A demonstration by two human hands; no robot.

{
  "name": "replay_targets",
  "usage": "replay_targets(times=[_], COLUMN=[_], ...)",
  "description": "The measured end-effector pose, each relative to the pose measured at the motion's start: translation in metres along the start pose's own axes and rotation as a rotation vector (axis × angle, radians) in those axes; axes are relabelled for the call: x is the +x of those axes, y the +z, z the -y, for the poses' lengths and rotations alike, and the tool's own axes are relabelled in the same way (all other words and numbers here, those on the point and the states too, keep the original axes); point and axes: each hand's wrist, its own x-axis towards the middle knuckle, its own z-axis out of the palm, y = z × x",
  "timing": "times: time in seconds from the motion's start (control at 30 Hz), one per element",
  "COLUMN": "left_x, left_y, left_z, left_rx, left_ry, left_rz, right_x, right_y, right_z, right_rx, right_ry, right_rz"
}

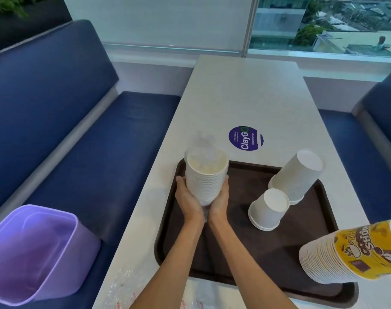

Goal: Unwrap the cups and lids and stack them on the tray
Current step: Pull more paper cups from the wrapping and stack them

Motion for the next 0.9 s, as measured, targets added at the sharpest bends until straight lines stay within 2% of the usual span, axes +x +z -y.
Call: replay_targets(times=[0.2,0.3,0.37,0.47,0.57,0.7,0.9], left_x=[0.004,0.002,0.002,0.0,-0.012,-0.023,-0.028], left_y=[-0.01,-0.02,-0.026,-0.023,-0.006,0.02,0.02], left_z=[0.013,0.008,-0.001,-0.031,-0.07,-0.09,-0.064], left_rx=[0.055,0.134,0.148,0.082,0.048,0.056,-0.023], left_ry=[0.048,0.135,0.194,0.276,0.362,0.318,0.207], left_rz=[-0.107,-0.146,-0.169,-0.147,-0.055,0.081,0.083], right_x=[-0.001,-0.001,-0.005,-0.007,-0.017,-0.027,-0.025], right_y=[-0.003,-0.006,-0.006,0.003,0.025,0.052,0.046], right_z=[-0.012,-0.006,0.007,0.034,0.064,0.084,0.057], right_rx=[-0.101,-0.169,-0.129,-0.078,-0.101,-0.104,-0.055], right_ry=[-0.008,-0.045,-0.07,-0.188,-0.319,-0.309,-0.266], right_rz=[-0.083,-0.129,-0.145,-0.133,-0.057,0.053,-0.051])
